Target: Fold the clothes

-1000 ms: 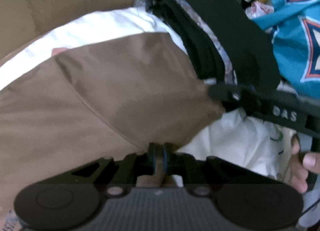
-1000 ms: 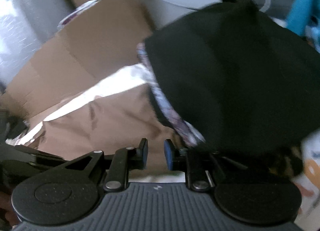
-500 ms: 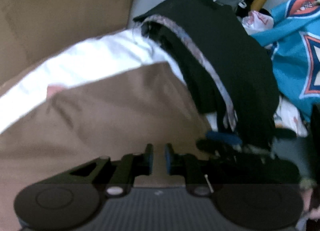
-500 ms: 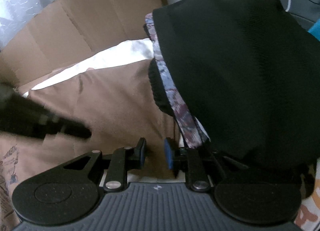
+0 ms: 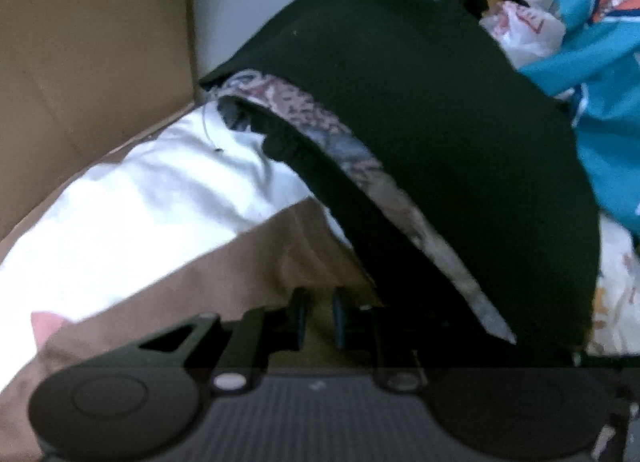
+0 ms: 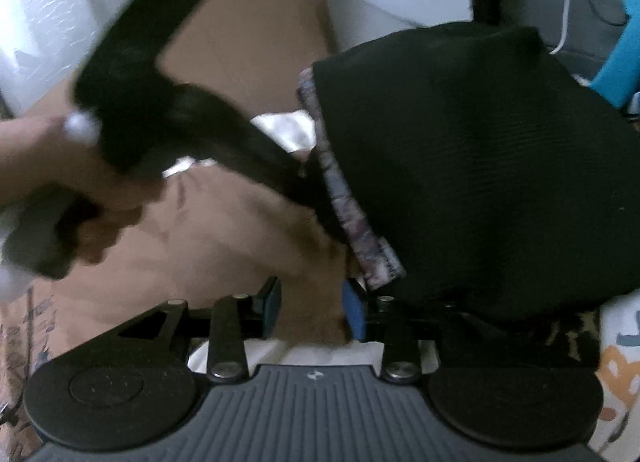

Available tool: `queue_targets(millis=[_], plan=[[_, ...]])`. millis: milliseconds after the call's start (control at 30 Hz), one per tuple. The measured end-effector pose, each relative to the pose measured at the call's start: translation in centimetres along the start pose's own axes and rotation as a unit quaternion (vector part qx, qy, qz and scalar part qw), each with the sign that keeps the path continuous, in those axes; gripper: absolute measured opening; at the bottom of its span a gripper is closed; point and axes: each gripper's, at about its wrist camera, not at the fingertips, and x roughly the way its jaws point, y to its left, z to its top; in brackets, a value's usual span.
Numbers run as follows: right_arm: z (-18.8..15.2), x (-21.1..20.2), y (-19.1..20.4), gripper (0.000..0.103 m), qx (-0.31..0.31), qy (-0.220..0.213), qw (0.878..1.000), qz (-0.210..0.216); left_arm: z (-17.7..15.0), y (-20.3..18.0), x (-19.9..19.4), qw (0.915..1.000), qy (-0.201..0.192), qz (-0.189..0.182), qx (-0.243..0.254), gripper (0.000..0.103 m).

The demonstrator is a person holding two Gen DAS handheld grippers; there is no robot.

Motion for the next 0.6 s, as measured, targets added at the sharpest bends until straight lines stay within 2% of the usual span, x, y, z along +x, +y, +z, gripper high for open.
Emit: queue_targets(millis=[300, 433, 500, 567, 600], plan=[[-1.3, 1.3, -0.3, 0.041, -0.003, 0.043, 0.999, -0.013, 1.8, 0.0, 1.7, 0.9996, -0.015, 0.025, 0.002, 0.008], [-1.4, 1.0, 0.2, 0.041, 0.007, 0.045, 0.999, -0.025, 2.1, -0.2, 1.2, 0.9994, -0.004, 0.033, 0.007, 0.009], [-1.2, 0.8, 0.4, 0.041, 0.017, 0.047, 0.998, -0.026, 1.8, -0.2, 0.5, 0.9994, 0.011, 0.034, 0.000, 0.022], [-0.9, 0.4, 0.4, 0.041, 0.028, 0.050, 0.998, -0.019, 1.4, -0.2, -0.3, 0.9990, 0.027, 0.034, -0.008, 0.052], [-0.7, 0.1, 0.4, 0.044, 0.034, 0.053, 0.998, -0.011, 1.1, -0.3, -0.7, 0.9987, 0.033, 0.037, -0.010, 0.060]])
